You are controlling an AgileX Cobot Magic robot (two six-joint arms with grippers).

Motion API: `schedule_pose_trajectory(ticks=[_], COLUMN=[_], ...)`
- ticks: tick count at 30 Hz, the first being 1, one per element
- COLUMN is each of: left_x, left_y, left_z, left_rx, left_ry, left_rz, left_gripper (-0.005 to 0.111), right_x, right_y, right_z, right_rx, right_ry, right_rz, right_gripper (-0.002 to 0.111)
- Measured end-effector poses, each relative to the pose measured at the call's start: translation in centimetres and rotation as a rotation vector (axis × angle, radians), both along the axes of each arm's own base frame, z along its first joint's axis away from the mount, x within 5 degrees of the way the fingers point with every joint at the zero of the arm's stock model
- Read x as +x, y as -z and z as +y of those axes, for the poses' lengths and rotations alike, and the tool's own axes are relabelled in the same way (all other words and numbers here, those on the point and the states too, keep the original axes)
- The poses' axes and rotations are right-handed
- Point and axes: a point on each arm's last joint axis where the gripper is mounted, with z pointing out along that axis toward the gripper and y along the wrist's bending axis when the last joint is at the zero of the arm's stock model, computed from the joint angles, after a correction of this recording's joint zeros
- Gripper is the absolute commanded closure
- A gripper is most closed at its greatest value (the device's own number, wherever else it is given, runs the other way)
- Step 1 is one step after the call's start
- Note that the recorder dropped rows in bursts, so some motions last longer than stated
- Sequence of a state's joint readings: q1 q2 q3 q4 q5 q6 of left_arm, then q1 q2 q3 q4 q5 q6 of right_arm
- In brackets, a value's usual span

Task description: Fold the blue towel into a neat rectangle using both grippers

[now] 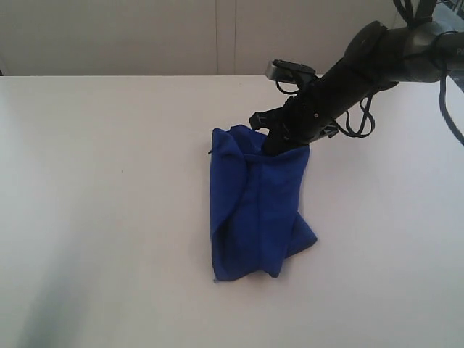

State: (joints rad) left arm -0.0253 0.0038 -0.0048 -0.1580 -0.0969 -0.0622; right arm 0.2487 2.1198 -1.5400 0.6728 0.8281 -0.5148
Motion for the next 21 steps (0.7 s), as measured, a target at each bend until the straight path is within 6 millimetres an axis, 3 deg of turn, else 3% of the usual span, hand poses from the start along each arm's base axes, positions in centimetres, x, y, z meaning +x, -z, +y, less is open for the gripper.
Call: schedule_pose_trajectory(ticks=[10, 14, 21], left_x=[-0.1, -0.3, 0.5], left_y=[-1.6, -2.3, -7.6], left_z=[0.4, -0.1, -0.9], left_rx=[-0.054, -0.067, -0.033], left_ry=[-0.040, 0.008, 0.094], left_rz=[-0.179, -0.036, 0.333], left_gripper=[0.107, 0.107, 0.107], right_x=[0.0, -0.1, -0.5], right_y=[0.0, 0.0, 0.1], right_z=[0.0, 0.0, 0.1], right_rx=[0.000, 0.000, 0.003], right_ry=[-0.001, -0.009, -0.030], right_rz=[0.002, 0.013, 0.043], right_gripper=[0.108, 0.108, 0.108])
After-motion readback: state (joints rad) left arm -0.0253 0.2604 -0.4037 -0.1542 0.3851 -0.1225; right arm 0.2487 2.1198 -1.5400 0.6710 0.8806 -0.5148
